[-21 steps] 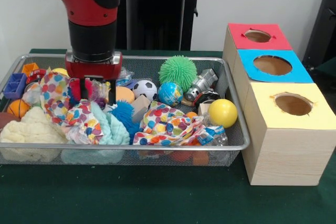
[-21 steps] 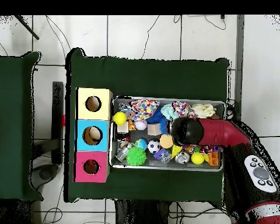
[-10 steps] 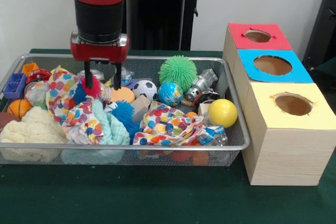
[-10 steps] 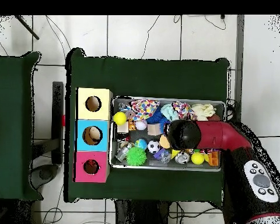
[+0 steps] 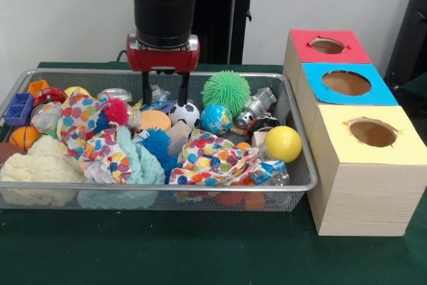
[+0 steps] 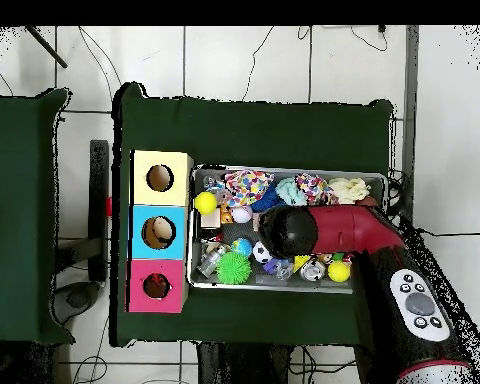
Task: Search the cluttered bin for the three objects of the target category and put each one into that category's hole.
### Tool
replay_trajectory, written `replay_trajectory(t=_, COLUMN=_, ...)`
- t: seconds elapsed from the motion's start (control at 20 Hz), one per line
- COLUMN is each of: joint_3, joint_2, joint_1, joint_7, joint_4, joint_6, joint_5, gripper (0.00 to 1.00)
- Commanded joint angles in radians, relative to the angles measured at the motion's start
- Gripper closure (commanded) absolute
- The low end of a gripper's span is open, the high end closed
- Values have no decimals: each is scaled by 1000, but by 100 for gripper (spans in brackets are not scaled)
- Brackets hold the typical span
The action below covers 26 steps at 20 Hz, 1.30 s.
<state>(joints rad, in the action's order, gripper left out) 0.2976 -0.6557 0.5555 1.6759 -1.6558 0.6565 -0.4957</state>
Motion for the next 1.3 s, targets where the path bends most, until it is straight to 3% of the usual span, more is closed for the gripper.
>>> replay_trajectory(t=0.05, joint_3=72, joint_2=56, joint_1=-29, joint_7=-12, joint_4=-25, joint_6=47, joint_5=33, gripper=0)
replay_trajectory(t=0.35, joint_3=74, joint_2=112, joint_1=-79, joint_7=13, joint_4=43, joint_6=12, joint_5=36, gripper=0)
replay_trajectory(t=0.65, joint_3=73, joint_2=160, joint_1=-97, joint_7=44, joint_4=63, joint_6=-53, joint_5=46, gripper=0)
replay_trajectory(t=1.3, joint_3=51, joint_2=163, joint_1=-145, joint_7=109, joint_4=93, joint_6=-113, joint_5=78, gripper=0)
